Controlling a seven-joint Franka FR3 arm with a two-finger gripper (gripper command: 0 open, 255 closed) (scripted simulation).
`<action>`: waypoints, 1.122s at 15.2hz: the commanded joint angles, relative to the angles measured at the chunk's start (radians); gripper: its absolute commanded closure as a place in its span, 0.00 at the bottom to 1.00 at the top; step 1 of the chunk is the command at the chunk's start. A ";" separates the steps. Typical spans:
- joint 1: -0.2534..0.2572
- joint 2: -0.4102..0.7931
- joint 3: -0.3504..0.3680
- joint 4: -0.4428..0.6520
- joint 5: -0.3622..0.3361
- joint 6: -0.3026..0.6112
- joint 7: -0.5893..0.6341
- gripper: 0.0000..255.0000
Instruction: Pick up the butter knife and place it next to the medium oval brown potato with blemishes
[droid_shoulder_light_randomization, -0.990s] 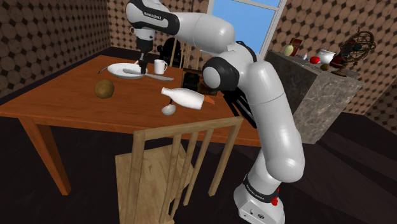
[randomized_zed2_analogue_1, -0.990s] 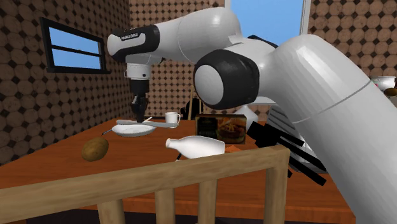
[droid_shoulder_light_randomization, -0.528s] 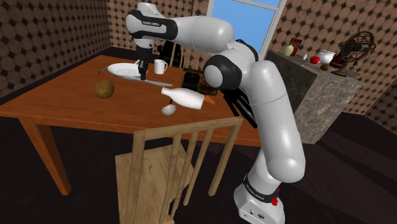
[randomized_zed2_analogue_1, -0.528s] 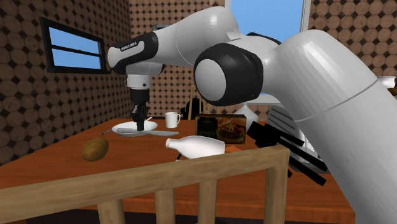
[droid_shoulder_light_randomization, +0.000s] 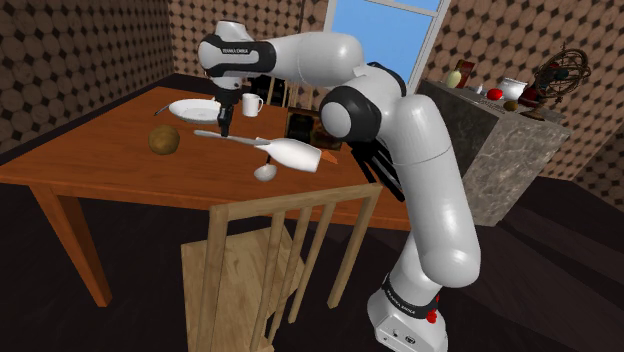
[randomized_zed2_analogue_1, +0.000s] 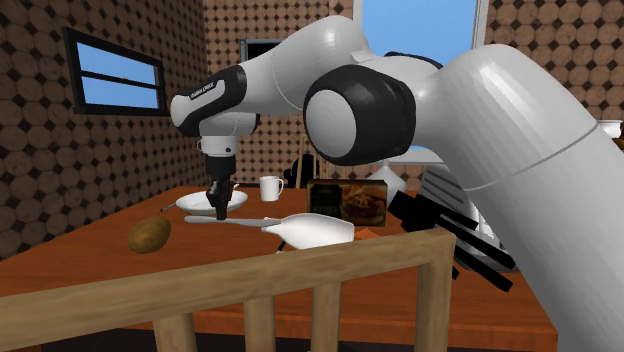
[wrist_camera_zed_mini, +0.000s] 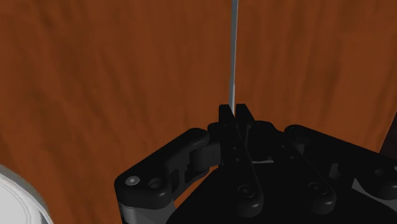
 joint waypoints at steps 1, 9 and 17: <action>0.003 0.002 0.001 -0.027 0.002 0.029 -0.003 1.00; 0.010 0.021 0.007 -0.106 0.012 0.124 -0.015 1.00; 0.010 0.025 0.009 -0.118 0.013 0.140 -0.017 1.00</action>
